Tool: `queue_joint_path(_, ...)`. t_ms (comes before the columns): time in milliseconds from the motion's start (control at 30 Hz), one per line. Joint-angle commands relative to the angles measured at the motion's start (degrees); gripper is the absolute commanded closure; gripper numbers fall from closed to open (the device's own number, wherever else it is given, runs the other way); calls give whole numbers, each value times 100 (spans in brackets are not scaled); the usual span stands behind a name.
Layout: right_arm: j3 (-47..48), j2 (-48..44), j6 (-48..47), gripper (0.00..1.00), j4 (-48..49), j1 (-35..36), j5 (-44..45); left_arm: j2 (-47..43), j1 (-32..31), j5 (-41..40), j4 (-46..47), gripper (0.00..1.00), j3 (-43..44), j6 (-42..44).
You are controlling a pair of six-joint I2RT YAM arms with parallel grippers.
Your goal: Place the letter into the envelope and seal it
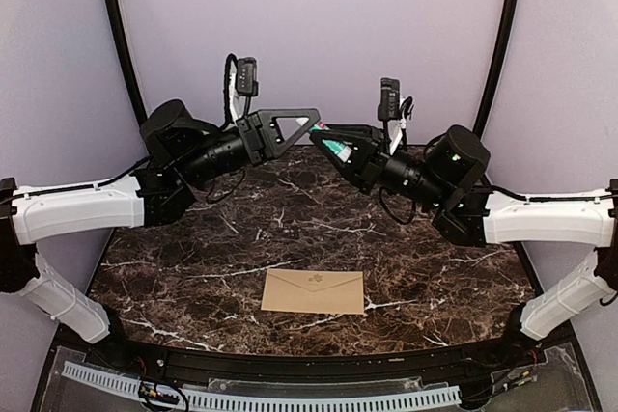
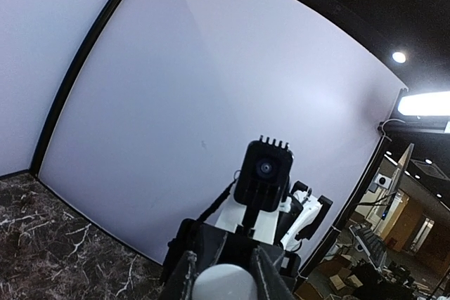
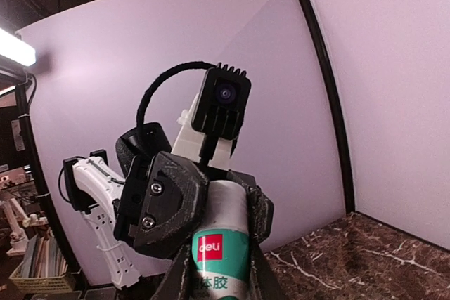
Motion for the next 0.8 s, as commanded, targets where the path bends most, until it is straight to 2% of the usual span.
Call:
queue_joint_path(0,704,329,-2073,100,-1385,706,1863,666,-715,1001,-1242,78,-48,-521)
queue_joint_path(167,727,457,-2804,100,-1323,787,2529,764,-786,907,-1257,79,11,-733)
queue_joint_path(367,441,425,-3860,100,-1005,899,2740,686,-791,719,-1398,82,-14,-805)
queue_joint_path(633,236,408,-4043,100,-883,902,3075,579,-787,311,-1497,86,-97,-730)
queue_joint_path(667,210,399,-4021,99,-913,898,3064,546,-779,264,-1500,87,-98,-712)
queue_joint_path(767,17,314,-3906,86,-867,899,3029,474,-740,92,-1500,88,-107,-697)
